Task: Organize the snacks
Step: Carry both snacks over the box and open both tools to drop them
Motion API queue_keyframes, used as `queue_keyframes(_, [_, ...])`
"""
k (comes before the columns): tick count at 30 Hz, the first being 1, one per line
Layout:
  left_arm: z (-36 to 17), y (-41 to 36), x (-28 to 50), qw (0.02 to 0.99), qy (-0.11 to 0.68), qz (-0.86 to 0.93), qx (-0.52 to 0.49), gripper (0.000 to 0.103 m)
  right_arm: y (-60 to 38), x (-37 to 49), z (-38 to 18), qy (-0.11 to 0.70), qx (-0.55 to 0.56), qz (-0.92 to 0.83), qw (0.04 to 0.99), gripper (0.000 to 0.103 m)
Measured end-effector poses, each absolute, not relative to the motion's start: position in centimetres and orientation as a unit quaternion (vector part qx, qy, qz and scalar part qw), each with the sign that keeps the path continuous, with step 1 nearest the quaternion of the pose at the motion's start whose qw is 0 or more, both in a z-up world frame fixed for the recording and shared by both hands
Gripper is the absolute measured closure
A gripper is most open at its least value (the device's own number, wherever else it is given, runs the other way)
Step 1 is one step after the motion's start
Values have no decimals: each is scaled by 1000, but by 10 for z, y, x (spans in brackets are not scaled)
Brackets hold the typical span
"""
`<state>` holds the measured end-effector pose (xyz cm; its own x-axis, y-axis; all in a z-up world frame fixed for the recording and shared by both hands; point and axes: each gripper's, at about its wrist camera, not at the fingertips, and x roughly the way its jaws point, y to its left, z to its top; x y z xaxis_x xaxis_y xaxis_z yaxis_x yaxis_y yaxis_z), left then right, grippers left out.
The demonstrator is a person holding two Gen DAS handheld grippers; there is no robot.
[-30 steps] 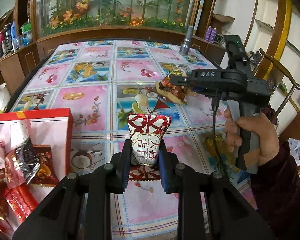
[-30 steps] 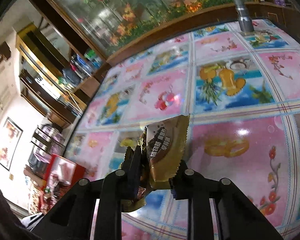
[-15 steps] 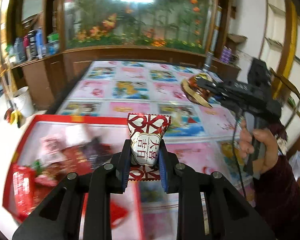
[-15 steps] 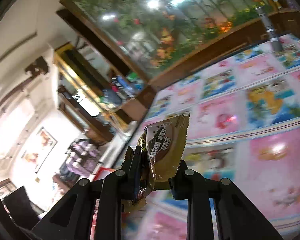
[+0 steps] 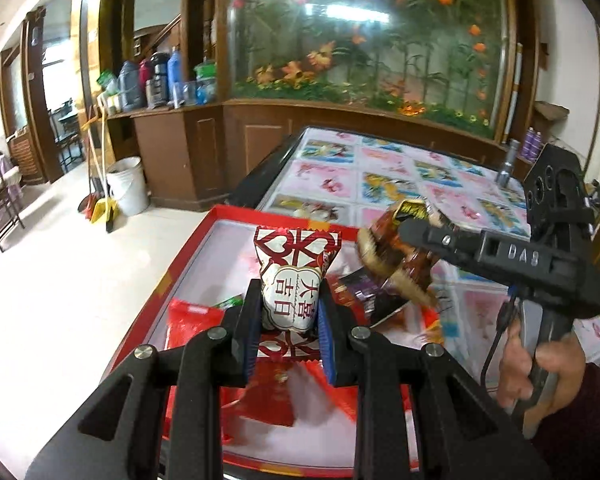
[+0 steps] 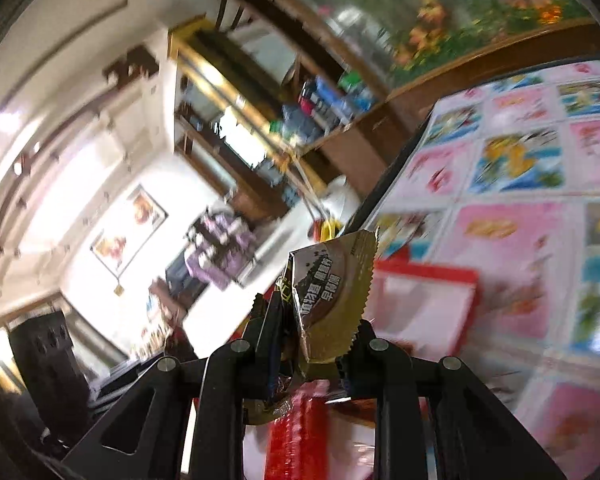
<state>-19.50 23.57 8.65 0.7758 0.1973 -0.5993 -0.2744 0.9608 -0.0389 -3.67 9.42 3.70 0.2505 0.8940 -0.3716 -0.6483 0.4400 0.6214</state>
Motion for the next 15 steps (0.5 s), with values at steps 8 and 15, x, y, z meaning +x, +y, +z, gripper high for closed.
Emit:
queue_keyframes(8, [71, 249, -191, 935, 318, 147, -63, 81, 128, -65, 26, 358, 105, 523, 766, 80])
queue_keyframes(15, [67, 249, -184, 931, 325, 160, -48, 81, 126, -67, 24, 359, 84, 522, 770, 77])
